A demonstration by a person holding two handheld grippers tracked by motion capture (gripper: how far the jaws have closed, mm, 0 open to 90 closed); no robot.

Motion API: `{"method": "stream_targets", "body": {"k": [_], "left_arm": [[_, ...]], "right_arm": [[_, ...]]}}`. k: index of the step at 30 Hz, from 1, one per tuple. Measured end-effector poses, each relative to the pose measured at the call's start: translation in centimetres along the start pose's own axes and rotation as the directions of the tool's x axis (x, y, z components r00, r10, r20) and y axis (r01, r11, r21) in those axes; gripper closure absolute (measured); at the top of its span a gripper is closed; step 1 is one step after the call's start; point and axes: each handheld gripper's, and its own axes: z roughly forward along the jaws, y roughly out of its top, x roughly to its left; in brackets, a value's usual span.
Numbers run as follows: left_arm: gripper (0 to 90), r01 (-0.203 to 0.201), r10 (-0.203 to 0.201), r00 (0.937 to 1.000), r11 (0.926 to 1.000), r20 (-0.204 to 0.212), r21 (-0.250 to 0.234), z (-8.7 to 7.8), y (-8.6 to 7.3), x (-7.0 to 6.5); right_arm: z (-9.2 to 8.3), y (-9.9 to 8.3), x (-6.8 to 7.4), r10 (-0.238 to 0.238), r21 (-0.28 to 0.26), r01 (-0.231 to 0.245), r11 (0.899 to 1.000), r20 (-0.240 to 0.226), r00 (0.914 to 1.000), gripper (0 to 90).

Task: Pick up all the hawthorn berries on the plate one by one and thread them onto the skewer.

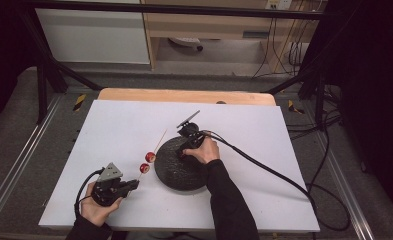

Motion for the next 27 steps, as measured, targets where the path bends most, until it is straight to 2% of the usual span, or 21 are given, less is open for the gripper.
{"method": "stream_targets", "body": {"k": [9,13,14,17,27], "left_arm": [[88.4,-0.002,0.002,1.0,1.0,0.001,0.0,0.0,0.0,-0.1],[88.4,-0.003,0.003,1.0,1.0,0.001,0.0,0.0,0.0,-0.1],[88.4,-0.002,0.002,1.0,1.0,0.001,-0.002,0.0,0.0,-0.1],[88.4,-0.002,0.002,1.0,1.0,-0.001,-0.003,0.0,0.0,-0.2],[88.4,-0.008,0.008,1.0,1.0,0.001,-0.004,0.0,0.1,-0.4]], "right_arm": [[0.1,0.1,0.0,0.036,0.007,-0.035,0.999,-0.016,0.9992,60.9],[-0.1,0.1,0.0,0.033,0.007,-0.033,0.999,-0.02,0.9993,61.4],[-0.3,0.1,0.1,0.045,0.004,-0.045,0.999,-0.027,0.9986,61.4],[-0.9,0.1,0.2,0.044,-0.018,-0.044,0.999,-0.032,0.9985,61.6],[-3.8,-0.6,1.1,0.046,-0.047,-0.047,0.998,-0.031,0.9985,61.9]]}}
